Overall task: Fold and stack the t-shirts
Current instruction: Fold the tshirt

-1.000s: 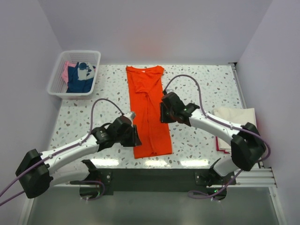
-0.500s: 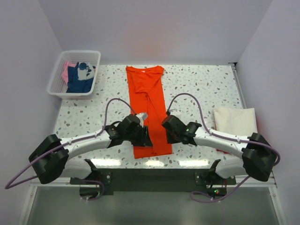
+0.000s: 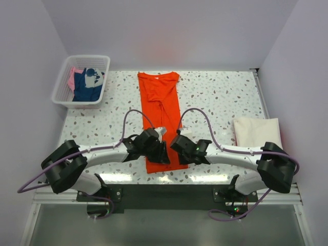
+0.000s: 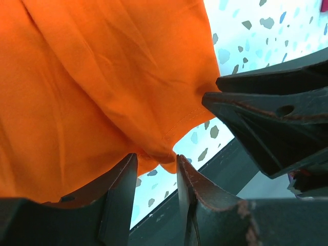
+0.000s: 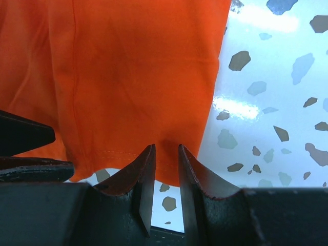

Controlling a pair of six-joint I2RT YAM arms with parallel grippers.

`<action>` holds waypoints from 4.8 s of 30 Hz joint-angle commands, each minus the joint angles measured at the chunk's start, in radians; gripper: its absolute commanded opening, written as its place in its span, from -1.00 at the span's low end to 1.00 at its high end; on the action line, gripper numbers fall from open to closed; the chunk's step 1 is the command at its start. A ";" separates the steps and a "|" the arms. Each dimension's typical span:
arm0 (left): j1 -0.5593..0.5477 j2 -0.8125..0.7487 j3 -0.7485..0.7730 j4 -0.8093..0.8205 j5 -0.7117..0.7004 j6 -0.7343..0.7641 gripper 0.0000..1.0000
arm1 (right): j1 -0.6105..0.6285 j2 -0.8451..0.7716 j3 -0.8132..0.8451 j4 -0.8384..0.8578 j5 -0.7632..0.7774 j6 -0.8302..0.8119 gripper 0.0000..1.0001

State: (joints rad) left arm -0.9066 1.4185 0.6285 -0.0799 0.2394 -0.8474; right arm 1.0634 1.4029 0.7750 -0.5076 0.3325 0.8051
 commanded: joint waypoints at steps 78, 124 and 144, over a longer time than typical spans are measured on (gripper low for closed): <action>-0.034 0.028 -0.082 0.201 0.026 -0.091 -1.00 | 0.087 -0.064 -0.037 -0.046 0.080 0.135 -0.85; -0.034 0.002 -0.062 0.183 0.047 -0.067 -1.00 | 0.086 -0.125 -0.054 -0.117 0.123 0.163 -1.00; -0.034 0.004 -0.061 0.181 0.063 -0.056 -0.89 | 0.087 -0.180 -0.154 -0.120 0.134 0.220 -1.00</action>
State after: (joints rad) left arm -0.9329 1.4448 0.5457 0.0891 0.2882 -0.9321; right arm 1.1454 1.2293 0.6346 -0.6266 0.4282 0.9947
